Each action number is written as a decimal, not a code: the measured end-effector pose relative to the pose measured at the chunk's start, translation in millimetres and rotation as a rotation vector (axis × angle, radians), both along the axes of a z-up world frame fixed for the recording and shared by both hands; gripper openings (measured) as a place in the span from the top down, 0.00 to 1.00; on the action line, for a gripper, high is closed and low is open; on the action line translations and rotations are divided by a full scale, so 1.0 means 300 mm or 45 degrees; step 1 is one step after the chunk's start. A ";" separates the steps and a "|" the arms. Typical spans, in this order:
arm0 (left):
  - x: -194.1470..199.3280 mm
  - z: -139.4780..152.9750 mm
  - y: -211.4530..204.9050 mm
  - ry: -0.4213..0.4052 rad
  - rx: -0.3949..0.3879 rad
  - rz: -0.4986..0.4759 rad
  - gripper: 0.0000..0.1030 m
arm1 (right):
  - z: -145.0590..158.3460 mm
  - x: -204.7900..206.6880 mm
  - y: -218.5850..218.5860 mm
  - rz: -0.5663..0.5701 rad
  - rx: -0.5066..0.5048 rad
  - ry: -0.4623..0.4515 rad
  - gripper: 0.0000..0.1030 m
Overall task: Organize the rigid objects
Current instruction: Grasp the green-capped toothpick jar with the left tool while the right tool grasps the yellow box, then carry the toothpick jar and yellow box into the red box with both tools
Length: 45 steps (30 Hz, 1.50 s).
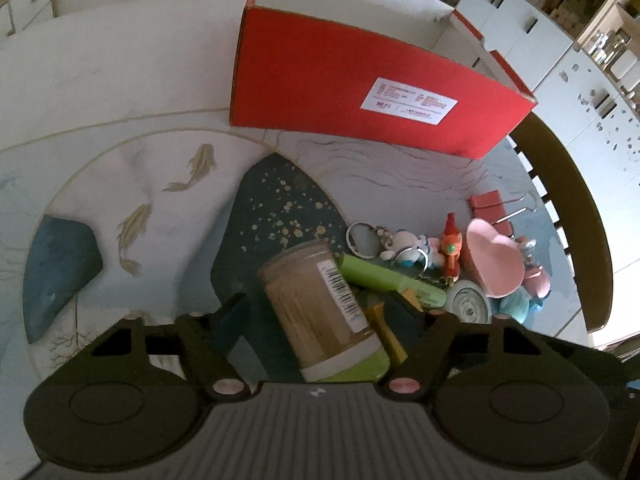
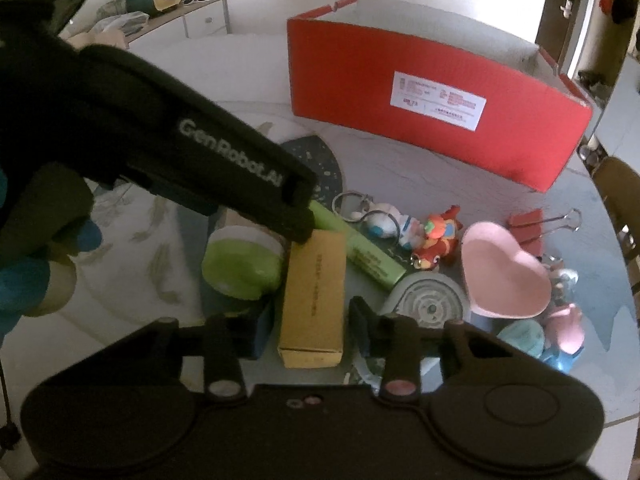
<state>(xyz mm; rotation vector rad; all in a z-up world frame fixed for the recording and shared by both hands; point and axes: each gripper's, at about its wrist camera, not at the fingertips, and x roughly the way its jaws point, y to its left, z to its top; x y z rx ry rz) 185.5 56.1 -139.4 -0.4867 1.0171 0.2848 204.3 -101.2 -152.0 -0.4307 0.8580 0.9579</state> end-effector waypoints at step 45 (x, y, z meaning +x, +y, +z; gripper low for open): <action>-0.075 -0.021 0.007 0.071 0.100 -0.149 0.56 | 0.091 -0.093 -0.060 -0.189 0.079 0.067 0.72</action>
